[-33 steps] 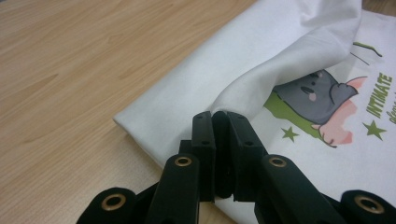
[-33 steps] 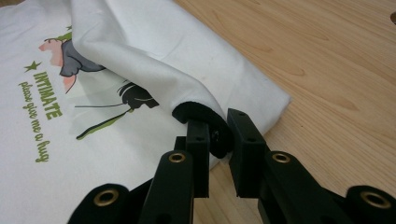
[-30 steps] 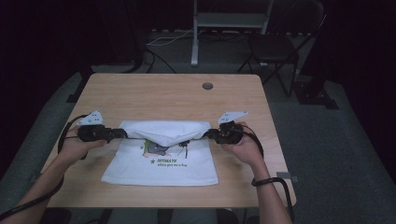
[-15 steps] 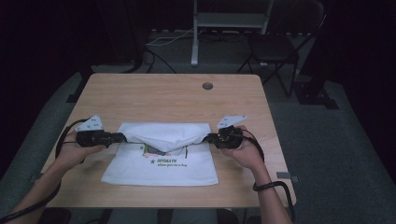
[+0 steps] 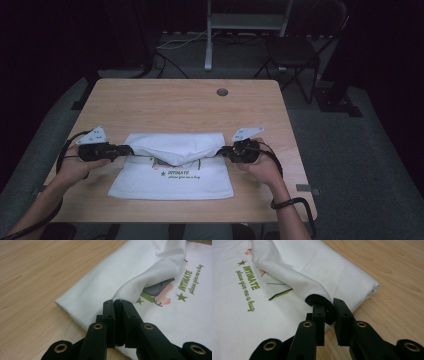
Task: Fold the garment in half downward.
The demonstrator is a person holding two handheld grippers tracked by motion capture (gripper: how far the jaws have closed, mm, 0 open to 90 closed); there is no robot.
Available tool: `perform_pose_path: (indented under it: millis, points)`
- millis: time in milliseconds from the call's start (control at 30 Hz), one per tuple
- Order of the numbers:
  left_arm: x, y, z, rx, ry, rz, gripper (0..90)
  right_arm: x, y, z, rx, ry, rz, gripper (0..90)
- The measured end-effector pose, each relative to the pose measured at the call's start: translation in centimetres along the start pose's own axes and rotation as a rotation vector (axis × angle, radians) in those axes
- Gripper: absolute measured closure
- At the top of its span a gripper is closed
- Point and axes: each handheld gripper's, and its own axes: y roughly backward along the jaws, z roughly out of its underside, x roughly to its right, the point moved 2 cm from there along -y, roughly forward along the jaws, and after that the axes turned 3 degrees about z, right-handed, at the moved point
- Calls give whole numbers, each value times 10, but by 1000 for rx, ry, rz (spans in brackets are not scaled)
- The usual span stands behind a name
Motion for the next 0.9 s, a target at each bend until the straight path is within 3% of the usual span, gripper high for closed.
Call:
perform_pose_path:
  millis: [533,900]
  points:
    - [5,2,3,18,12,5,827,-5,2,1,13,-3,19,817]
    - [10,8,4,27,-1,0,827,-12,5,3,14,10,24,817]
